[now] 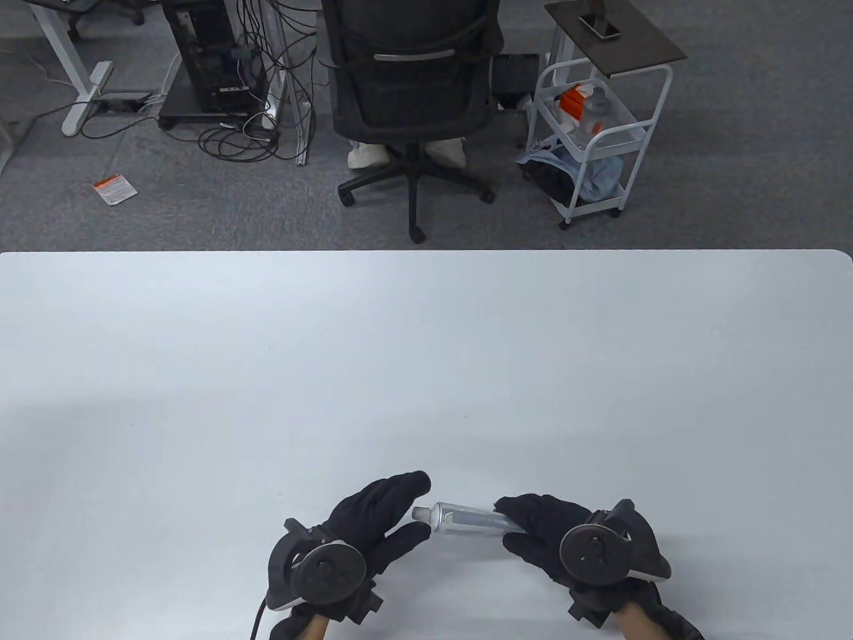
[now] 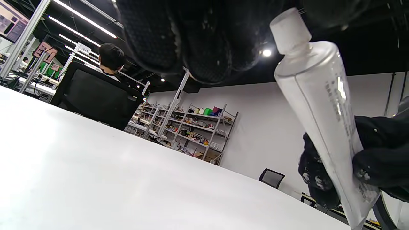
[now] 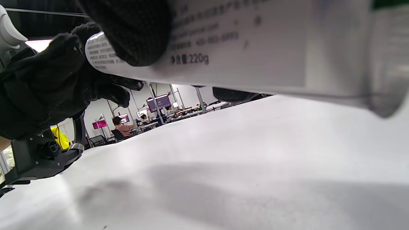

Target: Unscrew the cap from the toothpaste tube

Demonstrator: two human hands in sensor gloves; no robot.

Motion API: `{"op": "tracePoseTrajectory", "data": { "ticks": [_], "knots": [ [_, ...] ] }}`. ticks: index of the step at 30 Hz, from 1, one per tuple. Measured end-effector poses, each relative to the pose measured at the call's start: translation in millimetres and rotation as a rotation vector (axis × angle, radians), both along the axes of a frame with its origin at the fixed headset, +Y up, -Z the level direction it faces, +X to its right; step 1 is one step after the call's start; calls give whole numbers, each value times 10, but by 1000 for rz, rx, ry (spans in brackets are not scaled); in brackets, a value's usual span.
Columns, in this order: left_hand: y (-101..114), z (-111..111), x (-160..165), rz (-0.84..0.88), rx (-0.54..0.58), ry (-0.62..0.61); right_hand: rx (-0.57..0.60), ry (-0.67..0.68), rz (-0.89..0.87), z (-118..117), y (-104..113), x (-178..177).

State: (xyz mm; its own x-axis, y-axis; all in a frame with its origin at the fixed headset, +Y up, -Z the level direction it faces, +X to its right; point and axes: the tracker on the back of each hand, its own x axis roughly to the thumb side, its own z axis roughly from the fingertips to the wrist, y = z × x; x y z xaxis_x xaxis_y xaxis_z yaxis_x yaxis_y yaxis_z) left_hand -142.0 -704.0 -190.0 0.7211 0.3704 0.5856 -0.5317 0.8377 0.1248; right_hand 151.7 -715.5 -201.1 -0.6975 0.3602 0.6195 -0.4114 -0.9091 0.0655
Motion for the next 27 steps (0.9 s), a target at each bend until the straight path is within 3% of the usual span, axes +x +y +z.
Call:
{"op": "tracePoseTrajectory", "data": {
  "ticks": [15, 21, 27],
  "knots": [
    [-32, 3, 28, 3, 35, 94, -2, 14, 17, 17, -14, -44],
    [21, 11, -33, 16, 17, 13, 0, 0, 2, 11, -2, -12],
    [24, -1, -8, -23, 6, 16, 3, -2, -11, 10, 7, 2]
  ]
}}
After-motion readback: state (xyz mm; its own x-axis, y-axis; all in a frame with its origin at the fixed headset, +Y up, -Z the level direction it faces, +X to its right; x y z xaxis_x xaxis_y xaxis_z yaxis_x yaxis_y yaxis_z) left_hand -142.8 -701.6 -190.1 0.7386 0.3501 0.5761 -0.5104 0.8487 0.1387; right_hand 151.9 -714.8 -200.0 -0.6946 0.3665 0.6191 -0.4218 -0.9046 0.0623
